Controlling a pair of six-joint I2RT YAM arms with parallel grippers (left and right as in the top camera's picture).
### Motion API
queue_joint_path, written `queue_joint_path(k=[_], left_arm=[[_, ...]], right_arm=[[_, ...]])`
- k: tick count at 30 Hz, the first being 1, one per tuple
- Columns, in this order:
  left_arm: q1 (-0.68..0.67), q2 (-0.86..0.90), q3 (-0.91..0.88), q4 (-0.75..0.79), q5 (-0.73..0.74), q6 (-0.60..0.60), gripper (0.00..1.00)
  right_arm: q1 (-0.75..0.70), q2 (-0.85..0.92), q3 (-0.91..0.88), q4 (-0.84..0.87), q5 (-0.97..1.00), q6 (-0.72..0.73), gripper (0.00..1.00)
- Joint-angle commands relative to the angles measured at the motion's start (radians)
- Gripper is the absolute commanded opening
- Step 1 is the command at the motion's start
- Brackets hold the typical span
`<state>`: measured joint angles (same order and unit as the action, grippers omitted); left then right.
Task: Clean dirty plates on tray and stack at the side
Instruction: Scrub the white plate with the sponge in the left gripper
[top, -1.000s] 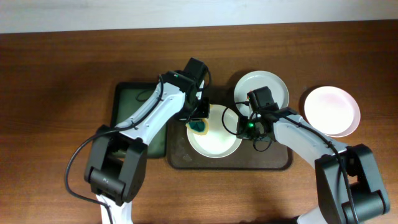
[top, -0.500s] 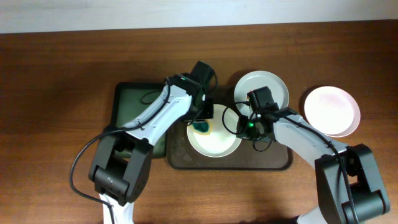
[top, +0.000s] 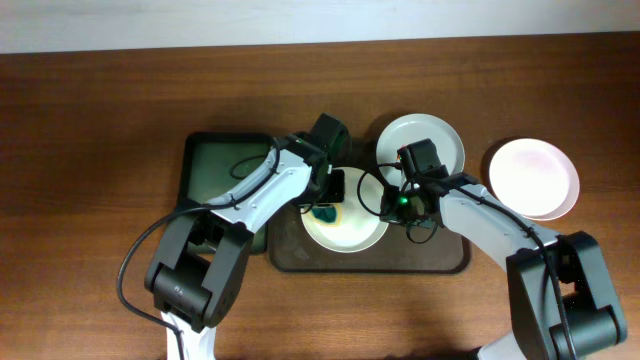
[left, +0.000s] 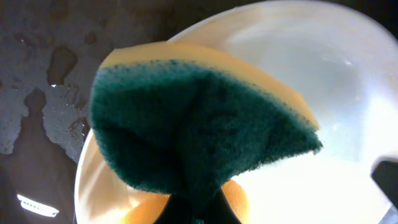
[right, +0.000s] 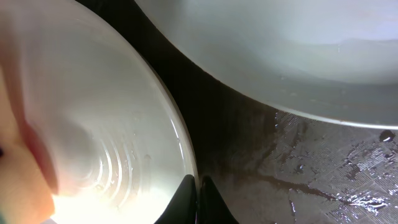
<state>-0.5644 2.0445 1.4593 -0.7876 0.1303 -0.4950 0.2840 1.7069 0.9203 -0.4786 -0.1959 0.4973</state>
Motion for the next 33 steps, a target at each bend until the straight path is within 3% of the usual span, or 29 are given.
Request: queue_joint_path(k=[1, 10, 19, 25, 33], left_arm=[[0.003, 0.005, -0.018, 0.018, -0.003, 0.029, 0.0], [0.002, 0.013, -0.019, 0.021, 0.028, 0.093, 0.0], [0.004, 0.131, -0.019, 0.05, 0.045, 0.119, 0.0], [0.004, 0.147, -0.019, 0.038, 0.296, 0.285, 0.0], [0.005, 0.147, -0.012, 0.032, 0.595, 0.401, 0.0]], right_arm=[[-0.003, 0.017, 0.014, -0.004, 0.013, 0.008, 0.04], [-0.003, 0.017, 0.014, -0.004, 0.013, 0.008, 0.04], [-0.003, 0.017, 0.014, -0.004, 0.014, 0.004, 0.04], [-0.003, 0.017, 0.014, -0.003, 0.013, 0.005, 0.04], [-0.003, 0.017, 0.014, -0.003, 0.013, 0.005, 0.04]])
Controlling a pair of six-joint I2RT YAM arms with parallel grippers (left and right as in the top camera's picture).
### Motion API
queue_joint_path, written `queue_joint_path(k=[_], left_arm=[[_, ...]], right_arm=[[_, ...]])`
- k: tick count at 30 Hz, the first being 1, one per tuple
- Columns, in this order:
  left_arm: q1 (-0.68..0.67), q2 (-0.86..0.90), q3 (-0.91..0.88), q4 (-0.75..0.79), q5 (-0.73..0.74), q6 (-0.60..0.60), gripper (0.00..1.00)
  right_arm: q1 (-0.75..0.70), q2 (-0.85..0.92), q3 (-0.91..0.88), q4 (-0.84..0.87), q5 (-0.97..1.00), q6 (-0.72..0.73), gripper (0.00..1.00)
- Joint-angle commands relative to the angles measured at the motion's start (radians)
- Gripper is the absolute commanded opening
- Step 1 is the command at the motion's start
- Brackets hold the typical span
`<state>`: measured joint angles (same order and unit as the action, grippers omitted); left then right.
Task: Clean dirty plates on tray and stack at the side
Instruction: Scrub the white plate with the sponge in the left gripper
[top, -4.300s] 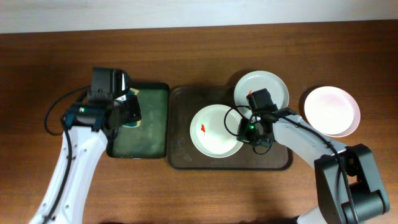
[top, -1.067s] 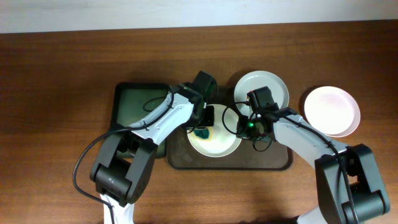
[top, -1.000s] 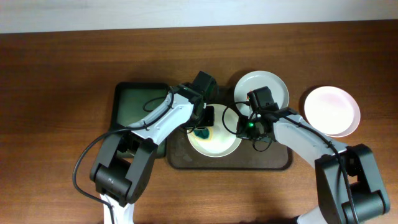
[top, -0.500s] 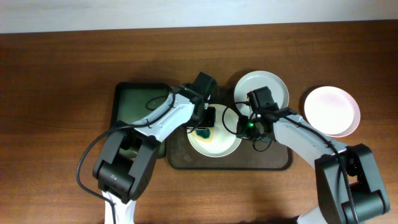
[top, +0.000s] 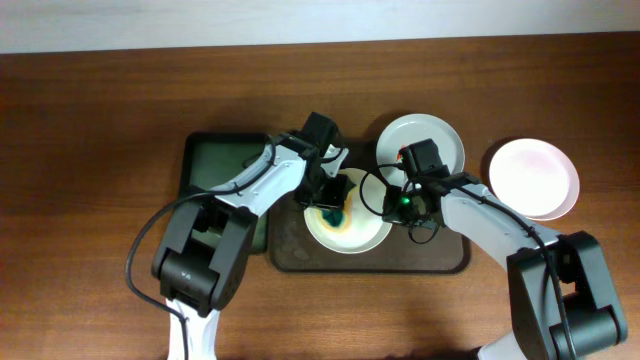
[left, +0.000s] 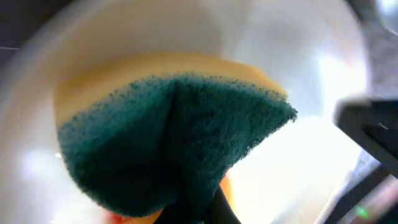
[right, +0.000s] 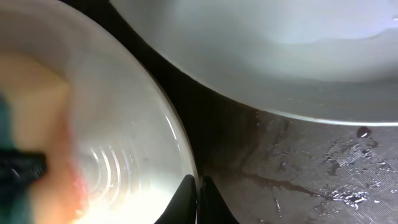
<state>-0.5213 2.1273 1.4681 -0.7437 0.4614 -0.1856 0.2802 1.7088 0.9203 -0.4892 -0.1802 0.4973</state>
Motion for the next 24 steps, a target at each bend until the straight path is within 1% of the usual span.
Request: queue_joint_path(k=[1, 6, 9, 11, 14, 17, 19, 22, 24], left_arm=[[-0.038, 0.064, -0.015, -0.012, 0.304, 0.105, 0.0], [-0.003, 0.054, 0.044, -0.032, 0.385, 0.109, 0.0], [0.047, 0.007, 0.124, -0.095, 0.386, 0.109, 0.0], [0.08, -0.036, 0.159, -0.113, 0.358, 0.109, 0.0], [0.114, -0.109, 0.18, -0.114, 0.259, 0.108, 0.0], [0.108, -0.142, 0.18, -0.151, 0.053, 0.108, 0.0], [0.093, -0.142, 0.174, -0.175, -0.037, 0.108, 0.0], [0.05, -0.14, 0.121, -0.142, -0.101, 0.108, 0.0], [0.02, -0.139, 0.075, -0.079, -0.121, 0.107, 0.0]], right_arm=[[0.001, 0.015, 0.014, 0.007, -0.002, 0.005, 0.04], [0.001, 0.015, 0.014, 0.007, -0.002, 0.005, 0.04], [0.001, 0.015, 0.014, 0.007, -0.002, 0.004, 0.04], [0.001, 0.015, 0.014, 0.007, -0.002, 0.004, 0.04], [0.001, 0.015, 0.014, 0.006, -0.002, 0.004, 0.04], [0.001, 0.015, 0.014, 0.007, -0.002, 0.005, 0.04], [0.001, 0.015, 0.014, 0.007, -0.002, 0.005, 0.04], [0.001, 0.015, 0.014, 0.007, -0.002, 0.005, 0.04], [0.001, 0.015, 0.014, 0.007, -0.002, 0.005, 0.04]])
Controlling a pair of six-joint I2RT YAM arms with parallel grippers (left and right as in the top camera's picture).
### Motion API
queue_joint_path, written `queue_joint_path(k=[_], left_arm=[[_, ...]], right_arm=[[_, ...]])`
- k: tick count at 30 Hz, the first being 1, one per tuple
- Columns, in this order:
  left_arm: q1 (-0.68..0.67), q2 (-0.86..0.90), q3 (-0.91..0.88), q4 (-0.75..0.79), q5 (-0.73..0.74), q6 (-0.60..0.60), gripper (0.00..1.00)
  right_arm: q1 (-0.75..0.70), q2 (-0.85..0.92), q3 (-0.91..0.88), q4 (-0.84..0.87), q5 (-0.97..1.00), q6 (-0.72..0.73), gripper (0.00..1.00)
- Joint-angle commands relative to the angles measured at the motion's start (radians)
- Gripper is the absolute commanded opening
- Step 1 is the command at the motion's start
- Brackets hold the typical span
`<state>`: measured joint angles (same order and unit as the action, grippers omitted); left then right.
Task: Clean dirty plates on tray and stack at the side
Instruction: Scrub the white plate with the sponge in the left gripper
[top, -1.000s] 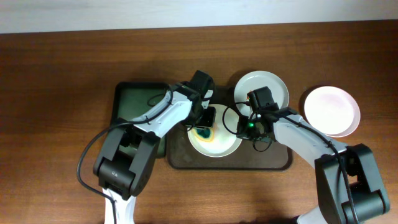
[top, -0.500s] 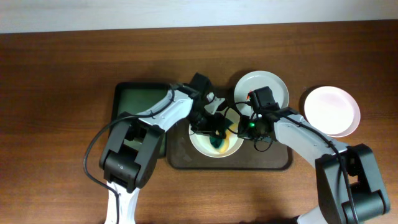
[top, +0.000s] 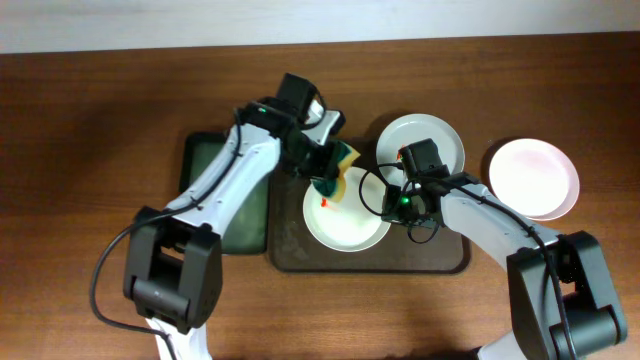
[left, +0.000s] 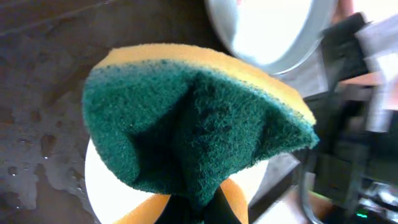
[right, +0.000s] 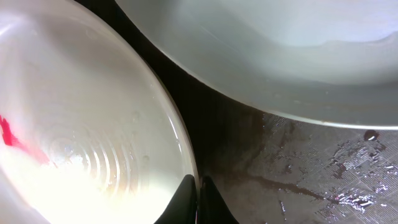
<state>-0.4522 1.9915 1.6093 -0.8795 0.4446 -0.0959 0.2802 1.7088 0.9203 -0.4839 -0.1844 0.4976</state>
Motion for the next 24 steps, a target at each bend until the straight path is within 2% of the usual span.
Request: queue_joint_path(k=[1, 3, 8, 24], left_arm=[[-0.062, -0.003, -0.083, 0.083, -0.122, 0.008, 0.0], [-0.087, -0.003, -0.119, 0.139, -0.172, -0.031, 0.0], [-0.111, -0.003, -0.155, 0.214, -0.225, -0.034, 0.0], [-0.11, -0.003, -0.156, 0.212, -0.236, -0.034, 0.0]], right_arm=[[0.001, 0.015, 0.014, 0.002, 0.002, 0.004, 0.04], [0.001, 0.015, 0.014, 0.002, 0.002, 0.004, 0.04], [0.001, 0.015, 0.014, 0.002, 0.005, 0.004, 0.04], [0.001, 0.015, 0.014, 0.002, 0.006, 0.004, 0.04]])
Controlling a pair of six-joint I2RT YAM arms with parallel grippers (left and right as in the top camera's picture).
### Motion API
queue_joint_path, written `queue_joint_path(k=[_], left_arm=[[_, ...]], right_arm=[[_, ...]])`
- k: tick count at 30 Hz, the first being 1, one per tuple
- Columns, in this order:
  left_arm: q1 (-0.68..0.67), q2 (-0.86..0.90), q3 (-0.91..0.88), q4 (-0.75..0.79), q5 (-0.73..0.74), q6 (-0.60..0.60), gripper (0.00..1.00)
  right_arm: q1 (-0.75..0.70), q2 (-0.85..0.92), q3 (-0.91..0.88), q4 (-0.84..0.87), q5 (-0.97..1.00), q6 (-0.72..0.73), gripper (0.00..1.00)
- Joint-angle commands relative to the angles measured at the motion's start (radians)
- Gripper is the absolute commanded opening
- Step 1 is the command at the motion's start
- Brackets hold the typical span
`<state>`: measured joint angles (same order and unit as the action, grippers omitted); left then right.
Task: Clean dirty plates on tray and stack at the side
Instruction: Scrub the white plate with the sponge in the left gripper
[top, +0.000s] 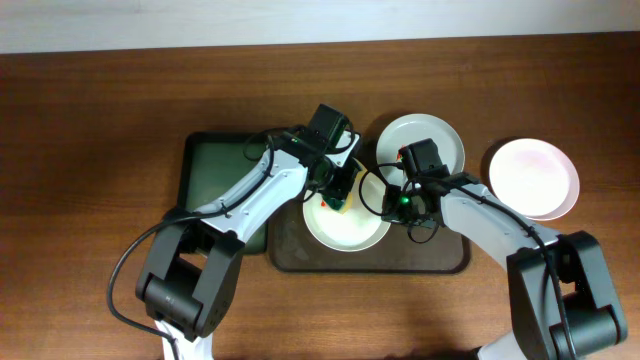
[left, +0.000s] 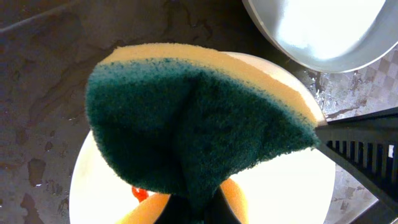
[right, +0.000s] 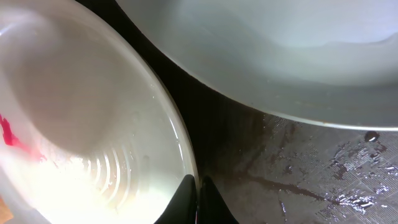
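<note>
A white plate (top: 352, 228) lies on the dark wet tray (top: 440, 258), with a red smear (left: 140, 194) near its left side, also seen as a red streak (right: 9, 138). My left gripper (left: 196, 211) is shut on a green and yellow sponge (left: 186, 124), which hangs over the plate's upper left part (top: 338, 190). My right gripper (right: 198, 202) is shut on the plate's right rim (right: 186, 155). A second white plate (top: 425, 140) sits at the tray's back right.
A pink plate (top: 533, 178) rests on the wooden table right of the tray. A green tray (top: 215, 170) lies to the left, partly under my left arm. Water patches cover the dark tray's floor (right: 311, 180).
My left gripper with the sponge was over the tray's back edge, up and left of the plate. It is now lower and over the plate's upper left. The right gripper has not moved.
The sponge was first pressed on the plate's left part, then on its middle, while my right gripper pinched the rim. Then the sponge was away from the plate and a red smear showed. Now the sponge is back over the plate, smear still there.
</note>
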<state>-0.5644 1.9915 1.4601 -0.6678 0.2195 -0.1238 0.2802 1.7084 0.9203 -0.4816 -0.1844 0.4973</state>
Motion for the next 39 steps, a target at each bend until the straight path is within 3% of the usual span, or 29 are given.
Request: queue_joint_path(k=[1, 39], left_arm=[[0.002, -0.003, -0.006, 0.001, -0.016, -0.006, 0.0], [-0.005, 0.031, -0.006, 0.047, -0.089, -0.006, 0.0]], right_arm=[[0.001, 0.015, 0.014, 0.0, 0.006, 0.005, 0.04], [0.001, 0.015, 0.014, 0.0, 0.006, 0.005, 0.04]])
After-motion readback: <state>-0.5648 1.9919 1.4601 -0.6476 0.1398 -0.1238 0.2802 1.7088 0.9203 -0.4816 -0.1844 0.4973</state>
